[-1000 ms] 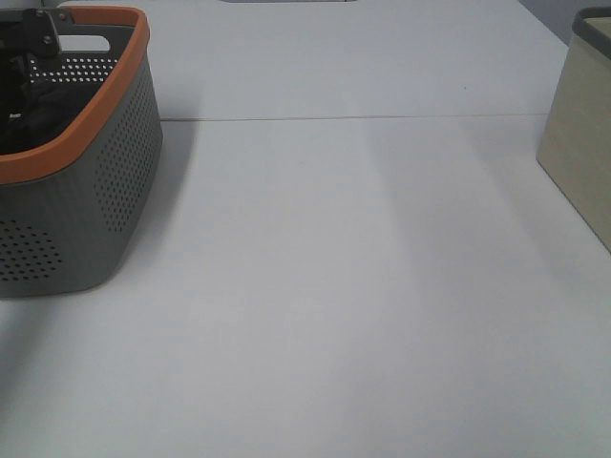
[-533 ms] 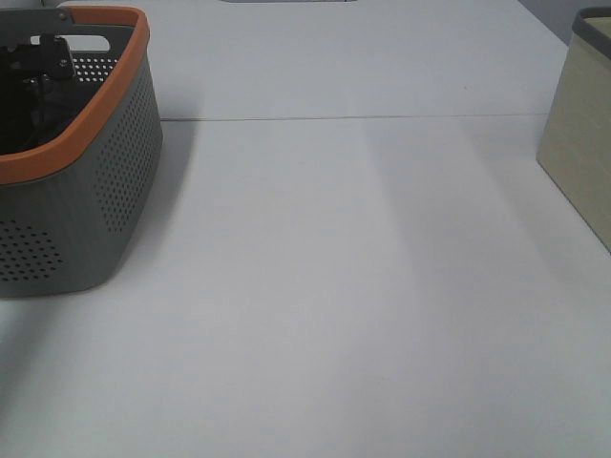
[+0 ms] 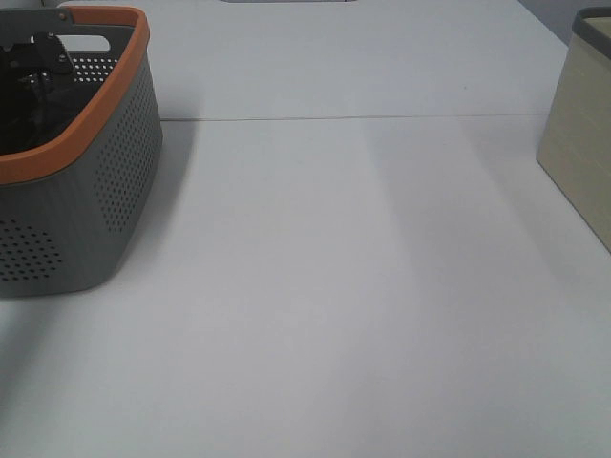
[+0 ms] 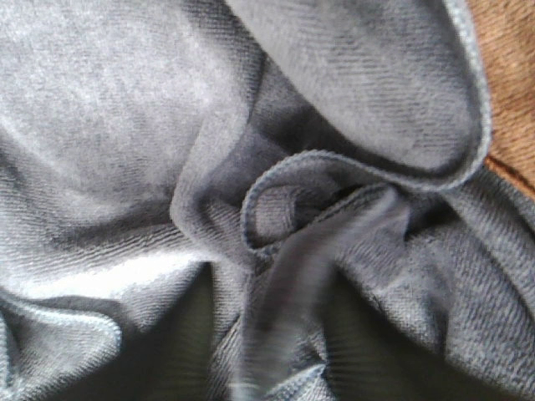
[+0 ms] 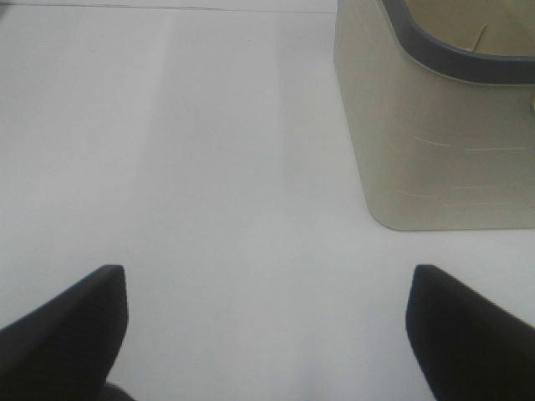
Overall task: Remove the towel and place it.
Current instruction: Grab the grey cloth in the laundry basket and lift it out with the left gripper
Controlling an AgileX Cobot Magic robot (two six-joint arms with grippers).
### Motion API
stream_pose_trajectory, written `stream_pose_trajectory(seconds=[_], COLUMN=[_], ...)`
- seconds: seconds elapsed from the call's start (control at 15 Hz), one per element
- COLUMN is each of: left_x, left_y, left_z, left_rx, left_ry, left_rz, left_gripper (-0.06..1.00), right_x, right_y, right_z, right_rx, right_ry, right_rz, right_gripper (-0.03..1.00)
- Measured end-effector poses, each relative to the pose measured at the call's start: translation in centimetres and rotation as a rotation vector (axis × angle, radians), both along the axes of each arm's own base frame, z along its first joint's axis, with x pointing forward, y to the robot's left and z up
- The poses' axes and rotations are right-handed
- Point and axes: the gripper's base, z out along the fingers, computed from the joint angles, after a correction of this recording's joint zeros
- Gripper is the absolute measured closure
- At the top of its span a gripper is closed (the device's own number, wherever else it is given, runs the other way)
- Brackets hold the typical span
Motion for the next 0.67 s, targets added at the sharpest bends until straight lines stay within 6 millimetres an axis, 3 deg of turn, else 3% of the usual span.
stream_pose_trajectory(seconds=[0.13, 0.27, 0.47, 0.67], left_x=[0.0, -0.2, -1.4, -3.0], left_y=[-0.1, -0.2, -0.1, -0.1], left_z=[0.0, 0.0, 4.1, 11.1], left_rx=[-0.007, -0.017, -0.006, -0.023], left_ry=[0.0, 0.018, 0.035, -0.053], left_rz=[-0.016, -0.021, -0.021, 0.039], left_gripper=[0.93, 0.94, 0.94, 0.94], right_x=[0.0, 0.0, 0.0, 0.0], right_y=[0.0, 0.0, 0.0, 0.0], right_z=[0.0, 0.0, 0.0, 0.0], right_rx=[0.0, 0.0, 0.0, 0.0], right_ry=[0.0, 0.0, 0.0, 0.0], right_rz=[0.0, 0.0, 0.0, 0.0], right_gripper=[0.16, 0.16, 0.16, 0.16])
